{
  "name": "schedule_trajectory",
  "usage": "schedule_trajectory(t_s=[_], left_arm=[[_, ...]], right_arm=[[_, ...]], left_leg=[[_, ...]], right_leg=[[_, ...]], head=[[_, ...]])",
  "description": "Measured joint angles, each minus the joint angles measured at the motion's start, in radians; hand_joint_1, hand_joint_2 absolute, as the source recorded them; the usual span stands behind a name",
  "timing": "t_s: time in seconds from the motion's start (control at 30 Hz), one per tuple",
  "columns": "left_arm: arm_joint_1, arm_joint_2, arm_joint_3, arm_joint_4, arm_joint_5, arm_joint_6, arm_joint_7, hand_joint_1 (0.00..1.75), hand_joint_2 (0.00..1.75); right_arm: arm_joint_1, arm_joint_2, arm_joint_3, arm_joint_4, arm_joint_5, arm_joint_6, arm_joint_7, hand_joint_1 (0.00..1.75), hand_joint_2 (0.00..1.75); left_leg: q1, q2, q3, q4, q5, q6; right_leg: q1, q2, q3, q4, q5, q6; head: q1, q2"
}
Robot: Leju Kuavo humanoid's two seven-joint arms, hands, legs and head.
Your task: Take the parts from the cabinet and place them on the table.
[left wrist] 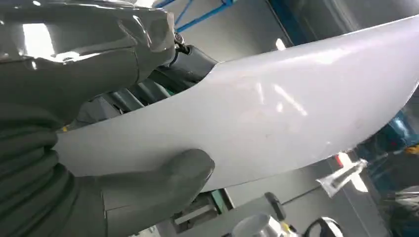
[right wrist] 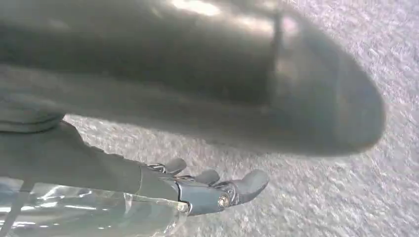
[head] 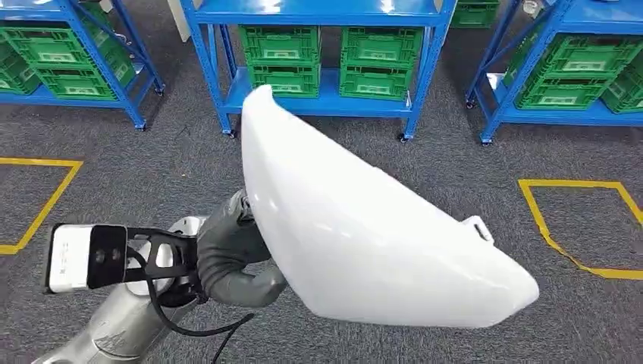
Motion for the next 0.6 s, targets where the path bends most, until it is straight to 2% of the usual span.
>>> schedule_trajectory(t_s=[0.03, 0.07, 0.1, 0.13, 0.17, 0.2, 0.23, 0.27, 0.3, 0.33, 0.37, 0.4, 0.43, 0.47, 0.5, 0.57, 0.6], left_arm=[[0.002, -0.001, -0.001, 0.0, 0.0, 0.0, 0.0, 1.75, 1.75], [0.003, 0.0, -0.002, 0.0, 0.0, 0.0, 0.0, 1.75, 1.75], [0.003, 0.001, -0.003, 0.0, 0.0, 0.0, 0.0, 1.75, 1.75], [0.004, 0.001, -0.004, 0.0, 0.0, 0.0, 0.0, 1.75, 1.75], [0.006, 0.002, -0.005, 0.001, 0.0, 0.0, 0.0, 1.75, 1.75], [0.006, 0.003, -0.005, 0.001, 0.0, 0.0, 0.0, 1.75, 1.75], [0.006, 0.003, -0.005, 0.002, 0.0, 0.001, 0.0, 1.75, 1.75], [0.005, 0.002, -0.005, 0.002, 0.0, 0.002, 0.0, 1.75, 1.75], [0.005, 0.001, -0.004, 0.001, 0.0, 0.004, 0.0, 1.75, 1.75], [0.006, 0.0, -0.004, 0.002, 0.0, 0.006, 0.0, 1.75, 1.75], [0.005, 0.0, -0.005, 0.002, 0.001, 0.007, -0.001, 1.75, 1.75], [0.005, 0.0, -0.004, 0.002, 0.001, 0.008, -0.001, 1.75, 1.75], [0.008, 0.002, -0.004, 0.003, 0.001, 0.009, -0.001, 1.75, 1.75], [0.009, 0.003, -0.005, 0.003, 0.001, 0.009, -0.001, 1.75, 1.75], [0.009, 0.004, -0.004, 0.003, 0.0, 0.009, 0.0, 1.75, 1.75], [0.01, 0.005, -0.004, 0.003, 0.0, 0.01, 0.0, 1.75, 1.75], [0.011, 0.005, -0.005, 0.003, 0.0, 0.01, 0.0, 1.75, 1.75]], right_arm=[[0.0, -0.004, 0.0, 0.005, 0.0, 0.0, 0.0, 0.0, 0.0], [-0.001, -0.009, 0.0, 0.008, -0.002, 0.0, -0.001, 0.0, 0.0], [-0.002, -0.011, 0.0, 0.011, -0.002, 0.0, -0.001, 0.0, 0.0], [-0.002, -0.015, 0.0, 0.013, -0.002, 0.0, -0.002, 0.0, 0.0], [-0.002, -0.018, 0.0, 0.015, -0.002, 0.0, -0.002, 0.0, 0.0], [-0.002, -0.02, 0.0, 0.016, -0.002, 0.0, -0.002, 0.0, 0.0], [-0.002, -0.022, 0.0, 0.016, -0.002, 0.0, -0.002, 0.0, 0.0], [-0.004, -0.023, 0.0, 0.016, -0.002, 0.0, -0.002, 0.0, 0.0], [-0.008, -0.023, 0.0, 0.016, -0.002, 0.0, -0.002, 0.0, 0.0], [-0.009, -0.024, 0.0, 0.018, -0.002, 0.0, -0.002, 0.0, 0.0], [-0.01, -0.023, 0.0, 0.018, -0.001, 0.0, -0.002, 0.0, 0.0], [-0.009, -0.023, 0.0, 0.019, -0.001, 0.0, -0.002, 0.0, 0.0], [-0.003, -0.019, 0.0, 0.023, 0.0, 0.0, -0.002, 0.0, 0.0], [-0.004, -0.019, 0.0, 0.027, 0.0, 0.0, -0.002, 0.0, 0.0], [-0.004, -0.02, 0.0, 0.027, 0.001, 0.0, -0.001, 0.0, 0.0], [-0.004, -0.02, 0.0, 0.031, 0.0, 0.002, -0.002, 0.0, 0.0], [-0.004, -0.02, 0.0, 0.033, 0.001, 0.002, -0.002, 0.0, 0.0]], left_leg=[[-0.001, -0.001, -0.016, 0.001, 0.017, -0.001], [-0.002, 0.0, -0.037, 0.003, 0.034, -0.001], [-0.002, 0.0, -0.057, 0.005, 0.048, -0.002], [-0.002, 0.001, -0.082, 0.009, 0.064, -0.003], [-0.001, 0.002, -0.104, 0.012, 0.078, -0.006], [0.0, 0.003, -0.127, 0.019, 0.091, -0.009], [0.002, 0.003, -0.151, 0.029, 0.103, -0.014], [0.002, 0.002, -0.17, 0.044, 0.112, -0.02], [-0.003, 0.001, -0.19, 0.062, 0.117, -0.025], [-0.003, 0.004, -0.193, 0.065, 0.127, -0.031], [-0.002, 0.006, -0.195, 0.063, 0.138, -0.035], [0.0, 0.006, -0.196, 0.06, 0.15, -0.041], [0.002, 0.005, -0.201, 0.06, 0.159, -0.044], [0.006, 0.0, -0.208, 0.071, 0.121, -0.053], [0.01, -0.001, -0.217, 0.116, 0.046, -0.063], [0.016, -0.001, -0.244, 0.262, -0.073, -0.075], [0.019, -0.001, -0.253, 0.336, -0.103, -0.077]], right_leg=[[-0.001, 0.0, -0.018, 0.074, -0.067, -0.009], [0.0, 0.0, -0.035, 0.156, -0.114, -0.008], [0.0, 0.0, -0.045, 0.223, -0.13, 0.0], [-0.001, 0.0, -0.042, 0.272, -0.116, 0.015], [-0.003, 0.0, -0.022, 0.274, -0.082, 0.033], [-0.005, 0.0, 0.018, 0.237, -0.042, 0.049], [-0.008, 0.0, 0.077, 0.165, -0.023, 0.055], [-0.011, 0.0, 0.153, 0.067, -0.044, 0.05], [-0.004, 0.0, 0.225, -0.051, -0.1, 0.038], [-0.002, 0.004, 0.219, -0.061, -0.117, 0.018], [0.0, 0.004, 0.211, -0.06, -0.112, 0.013], [0.004, 0.004, 0.205, -0.054, -0.105, 0.002], [-0.006, 0.002, 0.195, -0.055, -0.093, -0.008], [-0.005, -0.003, 0.185, -0.055, -0.081, -0.015], [-0.005, -0.005, 0.171, -0.054, -0.065, -0.022], [-0.004, -0.004, 0.144, -0.053, -0.037, -0.023], [-0.003, -0.005, 0.126, -0.051, -0.023, -0.022]], head=[[0.004, 0.0], [0.002, 0.0], [0.004, 0.0], [0.003, 0.0], [0.004, 0.0], [0.004, 0.0], [0.003, 0.0], [0.004, 0.0], [0.005, 0.0], [0.0, 0.0], [0.001, 0.0], [-0.001, 0.0], [0.001, 0.0], [0.001, 0.0], [-0.003, 0.0], [-0.004, 0.0], [-0.004, 0.0]])
